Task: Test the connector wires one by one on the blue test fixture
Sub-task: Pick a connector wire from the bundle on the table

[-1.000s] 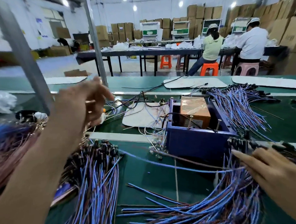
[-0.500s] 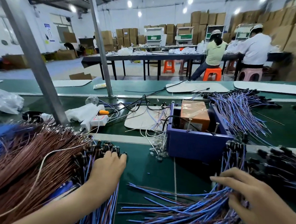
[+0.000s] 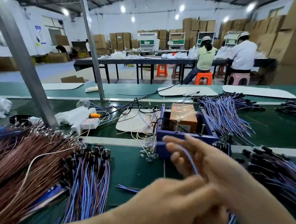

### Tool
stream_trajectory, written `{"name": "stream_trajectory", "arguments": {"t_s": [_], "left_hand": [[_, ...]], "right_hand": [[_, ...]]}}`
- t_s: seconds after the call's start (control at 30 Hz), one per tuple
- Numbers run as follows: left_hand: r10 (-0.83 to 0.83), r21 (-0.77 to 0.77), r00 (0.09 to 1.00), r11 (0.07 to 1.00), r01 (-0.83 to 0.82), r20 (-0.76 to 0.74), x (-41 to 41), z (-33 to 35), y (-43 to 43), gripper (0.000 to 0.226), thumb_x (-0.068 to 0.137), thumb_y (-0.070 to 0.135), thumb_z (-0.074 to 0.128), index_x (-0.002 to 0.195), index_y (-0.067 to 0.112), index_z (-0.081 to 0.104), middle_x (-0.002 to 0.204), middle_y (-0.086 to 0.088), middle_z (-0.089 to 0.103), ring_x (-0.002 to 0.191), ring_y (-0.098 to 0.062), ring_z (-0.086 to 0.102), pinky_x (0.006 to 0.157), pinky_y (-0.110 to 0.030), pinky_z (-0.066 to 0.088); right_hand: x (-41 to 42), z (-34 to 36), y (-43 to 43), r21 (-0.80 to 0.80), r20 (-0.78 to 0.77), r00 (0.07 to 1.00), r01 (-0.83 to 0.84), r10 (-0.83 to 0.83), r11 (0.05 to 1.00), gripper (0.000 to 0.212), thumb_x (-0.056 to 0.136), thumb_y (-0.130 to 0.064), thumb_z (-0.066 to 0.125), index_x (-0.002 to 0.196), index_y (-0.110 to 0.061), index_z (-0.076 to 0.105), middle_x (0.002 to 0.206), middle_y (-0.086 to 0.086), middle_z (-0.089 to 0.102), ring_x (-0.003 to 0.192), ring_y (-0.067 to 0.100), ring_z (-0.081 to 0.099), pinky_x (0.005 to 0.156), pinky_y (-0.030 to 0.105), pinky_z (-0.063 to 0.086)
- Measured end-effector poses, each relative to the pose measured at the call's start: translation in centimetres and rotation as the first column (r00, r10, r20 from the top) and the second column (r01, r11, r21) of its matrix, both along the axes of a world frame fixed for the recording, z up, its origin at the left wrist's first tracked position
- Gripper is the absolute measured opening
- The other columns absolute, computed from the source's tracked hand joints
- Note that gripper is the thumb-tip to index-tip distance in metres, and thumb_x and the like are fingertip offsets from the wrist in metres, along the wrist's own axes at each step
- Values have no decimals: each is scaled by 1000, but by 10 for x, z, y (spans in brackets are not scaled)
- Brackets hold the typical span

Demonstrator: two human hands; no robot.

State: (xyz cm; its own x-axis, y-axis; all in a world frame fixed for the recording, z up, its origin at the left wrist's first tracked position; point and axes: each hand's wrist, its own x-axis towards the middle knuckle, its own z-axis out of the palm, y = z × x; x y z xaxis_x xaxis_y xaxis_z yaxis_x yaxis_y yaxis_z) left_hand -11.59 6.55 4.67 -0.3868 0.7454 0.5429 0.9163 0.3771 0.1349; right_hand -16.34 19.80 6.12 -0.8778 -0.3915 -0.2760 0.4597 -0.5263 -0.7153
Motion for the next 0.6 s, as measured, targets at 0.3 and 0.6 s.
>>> {"name": "stream_trajectory", "arguments": {"t_s": [0.3, 0.6], "left_hand": [[34, -183, 994, 983, -14, 108, -21, -53, -16, 14, 100, 18, 37, 103, 18, 50, 101, 3, 57, 78, -14, 50, 61, -26, 48], [206, 223, 932, 935, -277, 297, -79, -22, 2, 40, 91, 8, 57, 127, 25, 57, 129, 5, 56, 119, -5, 50, 102, -11, 34]], "right_hand": [[-19, 17, 64, -30, -338, 630, 735, -699, 677, 18, 102, -25, 44, 103, -13, 58, 50, -6, 42, 35, 6, 28, 32, 17, 25], [-8, 61, 90, -24, -931, 196, 809, -308, 587, 35, 98, -28, 44, 71, -34, 65, 58, -14, 54, 52, 0, 42, 53, 15, 35]]}}
